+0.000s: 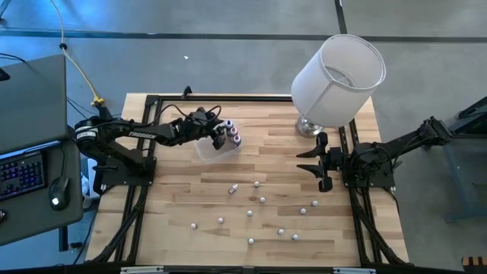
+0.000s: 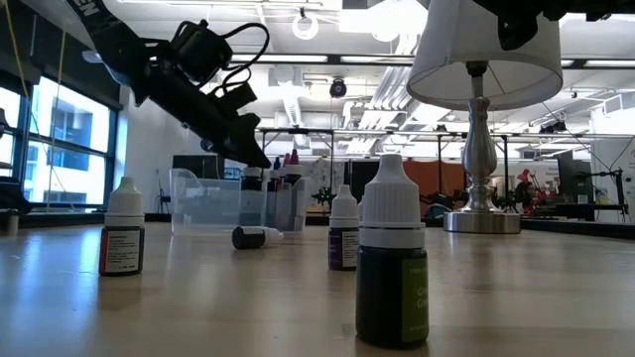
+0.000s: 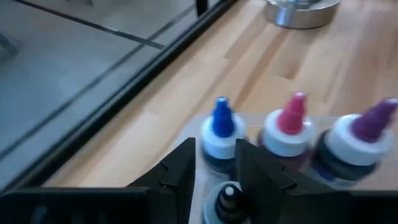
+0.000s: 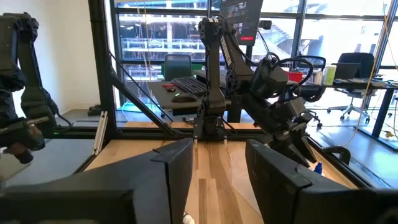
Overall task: Pick & Place food coloring
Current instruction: Put the small red food coloring bottle into the transparent bin
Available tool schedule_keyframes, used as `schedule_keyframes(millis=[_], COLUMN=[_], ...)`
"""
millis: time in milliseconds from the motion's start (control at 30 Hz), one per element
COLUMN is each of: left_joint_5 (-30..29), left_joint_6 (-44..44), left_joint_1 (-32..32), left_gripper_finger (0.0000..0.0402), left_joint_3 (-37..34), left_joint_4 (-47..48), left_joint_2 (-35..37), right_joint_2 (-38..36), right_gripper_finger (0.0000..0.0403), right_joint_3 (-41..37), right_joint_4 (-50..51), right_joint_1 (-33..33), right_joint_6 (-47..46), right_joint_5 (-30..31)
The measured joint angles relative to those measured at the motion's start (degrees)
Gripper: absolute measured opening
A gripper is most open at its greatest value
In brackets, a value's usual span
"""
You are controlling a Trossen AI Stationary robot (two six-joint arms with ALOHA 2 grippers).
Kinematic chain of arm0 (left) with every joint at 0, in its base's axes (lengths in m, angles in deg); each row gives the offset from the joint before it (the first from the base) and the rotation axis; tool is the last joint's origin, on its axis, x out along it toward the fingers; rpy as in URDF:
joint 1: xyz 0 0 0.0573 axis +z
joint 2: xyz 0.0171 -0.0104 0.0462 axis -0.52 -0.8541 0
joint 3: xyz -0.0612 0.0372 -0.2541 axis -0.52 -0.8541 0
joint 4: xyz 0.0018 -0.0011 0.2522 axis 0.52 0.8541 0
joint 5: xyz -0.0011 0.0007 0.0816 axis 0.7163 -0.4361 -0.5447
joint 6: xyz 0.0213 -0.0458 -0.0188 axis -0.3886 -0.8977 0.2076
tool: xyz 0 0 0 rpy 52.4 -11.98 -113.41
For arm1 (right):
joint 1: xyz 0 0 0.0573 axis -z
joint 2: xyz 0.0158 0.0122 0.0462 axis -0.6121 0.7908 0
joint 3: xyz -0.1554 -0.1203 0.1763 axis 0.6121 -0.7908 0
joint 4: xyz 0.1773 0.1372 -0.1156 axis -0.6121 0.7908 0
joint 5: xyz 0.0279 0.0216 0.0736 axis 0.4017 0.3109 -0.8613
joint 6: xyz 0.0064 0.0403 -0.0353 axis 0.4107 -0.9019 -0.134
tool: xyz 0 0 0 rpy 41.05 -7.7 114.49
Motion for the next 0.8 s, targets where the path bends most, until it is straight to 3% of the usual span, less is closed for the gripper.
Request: schedule_keyframes(millis=[167, 333, 500, 600, 700, 800], left_joint_5=[-0.9, 2.8, 15.7, 22.7, 20.5, 12.5], left_joint_6=[3.9, 3.8, 1.1, -4.2, -10.6, -14.0], left_joint_1=[-0.1, -1.0, -6.0, -12.2, -20.8, -29.0], left_gripper_finger=[0.0133, 0.014, 0.014, 0.014, 0.014, 0.014], left_joint_3=[1.0, 5.6, 11.7, 12.4, 11.2, 11.1], left_joint_4=[0.9, 10.3, 28.7, 36.8, 39.1, 38.1], left_joint_2=[4.0, 12.0, 19.6, 20.5, 19.2, 15.4], right_joint_2=[0.0, 0.0, 0.0, 0.0, 0.0, 0.0], right_gripper_finger=[0.0142, 0.0142, 0.0142, 0.0142, 0.0142, 0.0142], right_joint_3=[0.0, 0.0, 0.0, 0.0, 0.0, 0.0], right_joint_4=[0.0, 0.0, 0.0, 0.0, 0.0, 0.0], right_joint_1=[0.0, 0.0, 0.0, 0.0, 0.0, 0.0], right_joint_6=[0.0, 0.0, 0.0, 0.0, -0.9, -3.0], right_joint_5=[0.0, 0.0, 0.0, 0.0, -0.1, -0.2])
